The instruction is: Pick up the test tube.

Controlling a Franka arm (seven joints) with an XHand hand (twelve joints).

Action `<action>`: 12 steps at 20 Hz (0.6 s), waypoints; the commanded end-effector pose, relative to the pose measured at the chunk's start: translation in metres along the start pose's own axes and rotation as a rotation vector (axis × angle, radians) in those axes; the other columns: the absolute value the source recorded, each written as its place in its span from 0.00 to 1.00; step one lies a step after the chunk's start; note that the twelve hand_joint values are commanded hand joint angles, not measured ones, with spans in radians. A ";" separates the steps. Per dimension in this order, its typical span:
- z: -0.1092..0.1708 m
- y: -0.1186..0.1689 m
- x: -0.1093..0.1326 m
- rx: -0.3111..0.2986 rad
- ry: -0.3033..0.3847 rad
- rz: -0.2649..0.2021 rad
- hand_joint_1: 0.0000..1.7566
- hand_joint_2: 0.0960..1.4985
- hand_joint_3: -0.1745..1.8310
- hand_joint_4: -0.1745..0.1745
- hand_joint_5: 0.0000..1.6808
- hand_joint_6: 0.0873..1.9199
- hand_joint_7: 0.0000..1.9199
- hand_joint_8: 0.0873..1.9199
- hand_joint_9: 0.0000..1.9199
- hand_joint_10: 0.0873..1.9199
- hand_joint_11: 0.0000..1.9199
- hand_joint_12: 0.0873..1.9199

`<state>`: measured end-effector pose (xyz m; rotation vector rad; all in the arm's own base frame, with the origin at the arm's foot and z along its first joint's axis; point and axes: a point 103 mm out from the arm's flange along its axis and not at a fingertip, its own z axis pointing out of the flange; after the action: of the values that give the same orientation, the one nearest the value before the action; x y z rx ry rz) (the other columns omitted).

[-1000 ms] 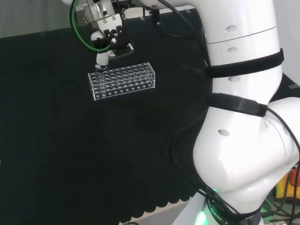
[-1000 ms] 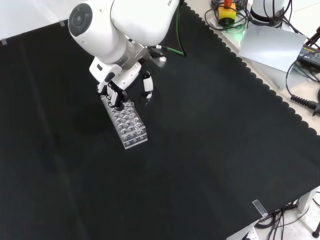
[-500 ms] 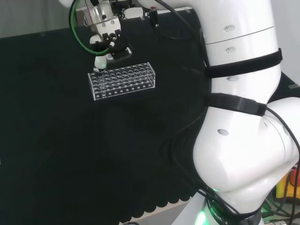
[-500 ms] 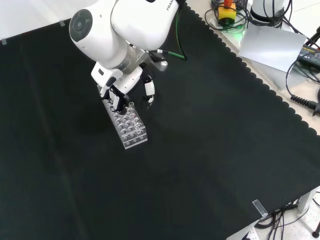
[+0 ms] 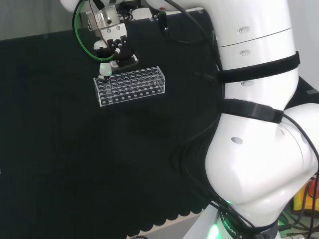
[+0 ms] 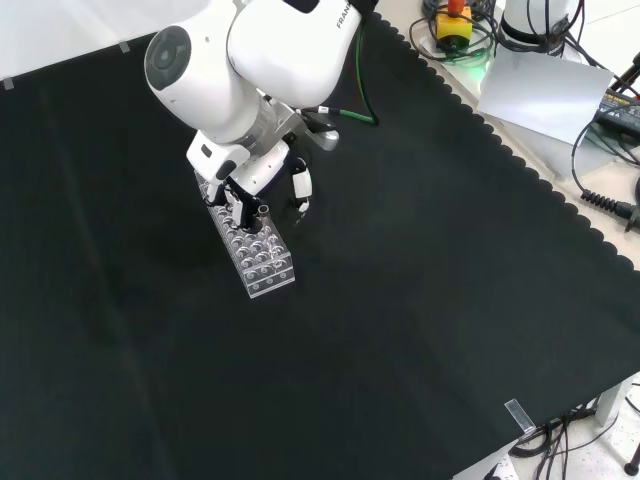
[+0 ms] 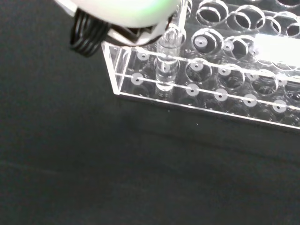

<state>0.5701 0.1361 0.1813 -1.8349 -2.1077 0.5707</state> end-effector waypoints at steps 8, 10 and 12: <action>0.005 0.005 0.006 -0.060 0.083 0.040 0.66 0.48 0.34 0.03 0.64 0.35 0.75 0.25 0.73 0.26 0.41 0.64; 0.004 0.005 0.005 -0.095 0.127 0.063 0.71 0.51 0.28 0.01 0.71 0.31 0.70 0.26 0.75 0.25 0.48 0.60; 0.002 0.004 0.004 -0.139 0.157 0.077 0.74 0.46 0.33 0.00 0.74 0.28 0.69 0.27 0.78 0.26 0.57 0.53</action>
<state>0.5710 0.1419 0.1738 -1.8875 -2.0694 0.4492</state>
